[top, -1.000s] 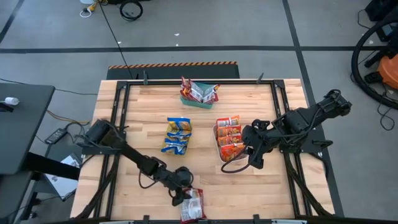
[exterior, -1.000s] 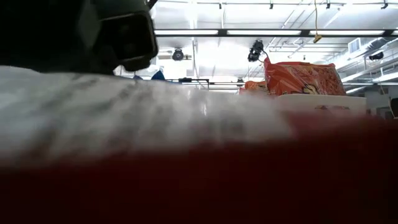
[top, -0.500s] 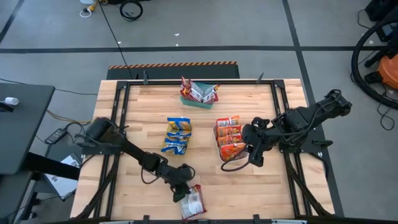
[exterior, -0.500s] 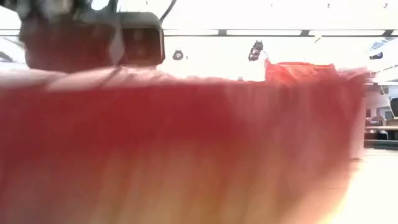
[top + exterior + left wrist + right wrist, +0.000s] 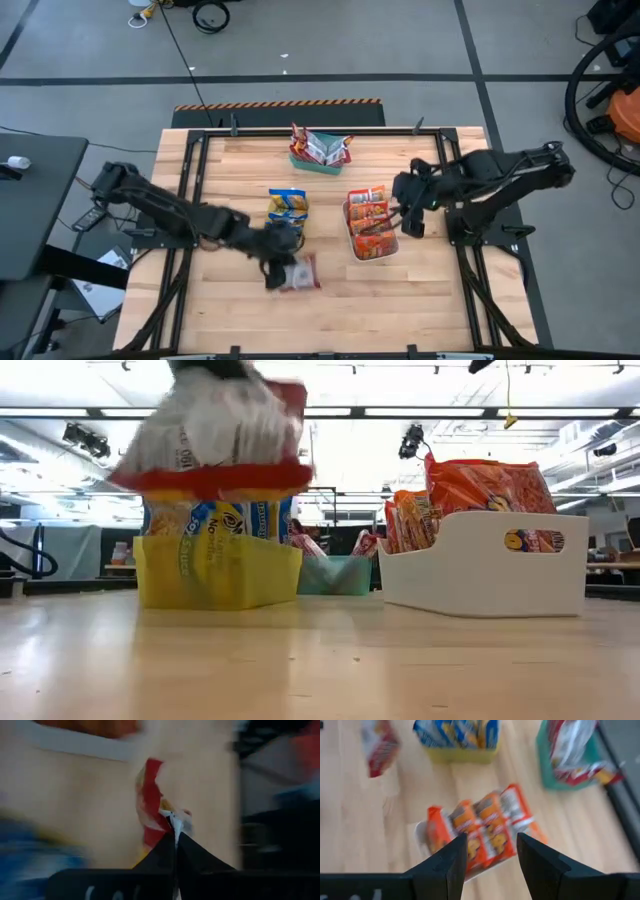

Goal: Sort Maruchan noodles
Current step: Put the orange noodle pack into the white bin

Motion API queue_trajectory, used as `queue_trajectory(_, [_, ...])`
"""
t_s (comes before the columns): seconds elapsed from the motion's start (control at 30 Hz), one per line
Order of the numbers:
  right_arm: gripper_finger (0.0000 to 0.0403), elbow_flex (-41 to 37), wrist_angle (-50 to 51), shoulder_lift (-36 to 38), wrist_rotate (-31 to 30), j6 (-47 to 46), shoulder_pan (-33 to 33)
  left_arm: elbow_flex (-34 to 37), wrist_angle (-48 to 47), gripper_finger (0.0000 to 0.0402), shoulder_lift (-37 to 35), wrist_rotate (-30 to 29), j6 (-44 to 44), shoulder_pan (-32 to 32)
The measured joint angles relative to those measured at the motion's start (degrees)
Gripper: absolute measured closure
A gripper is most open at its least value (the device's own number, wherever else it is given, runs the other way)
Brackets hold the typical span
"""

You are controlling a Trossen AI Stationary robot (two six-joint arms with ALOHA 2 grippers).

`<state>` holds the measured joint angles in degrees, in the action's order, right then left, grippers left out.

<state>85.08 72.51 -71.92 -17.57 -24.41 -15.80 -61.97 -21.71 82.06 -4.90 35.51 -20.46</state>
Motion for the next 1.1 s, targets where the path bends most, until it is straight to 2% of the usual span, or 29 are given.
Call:
queue_trajectory(0.1, [0.0226, 0.02, -2.27, 1.49, -0.62, 5.07, 2.36, -7.01, -9.17, 0.0396, -0.2, -4.19, -8.93, 5.58])
queue_trajectory(0.3, [0.0226, 0.04, -7.01, 4.17, -1.01, 17.58, 7.89, -16.62, -13.64, 0.0396, 3.2, -6.84, -29.43, 15.43])
queue_trajectory(0.43, [0.0226, 0.07, -8.58, 4.7, -1.04, 25.15, 12.28, -18.39, -12.21, 0.0396, 6.55, -14.53, -36.96, 21.62])
queue_trajectory(0.53, [0.0226, 0.07, -8.82, 4.62, -1.01, 30.16, 15.31, -18.39, -6.54, 0.0396, 9.99, -20.61, -38.73, 26.42])
queue_trajectory(0.63, [0.0226, 0.07, -9.11, 4.57, -0.86, 35.18, 18.16, -18.39, 1.05, 0.0396, 13.2, -22.95, -37.69, 30.63])
queue_trajectory(0.73, [0.0226, 0.07, -10.05, 4.54, -0.44, 37.22, 20.83, -18.4, 4.44, 0.0396, 15.02, -26.35, -34.91, 35.37])
queue_trajectory(0.87, [0.0226, 0.07, -9.94, 4.54, 3.29, 38.12, 23.59, -18.39, 8.32, 0.0396, 16.33, -25.74, -21.02, 40.49])
queue_trajectory(1.1, [0.0226, 0.07, -9.92, 4.53, 7.94, 38.12, 27.02, -19.84, 10.6, 0.0397, 20.64, -28.83, -8.12, 40.15])
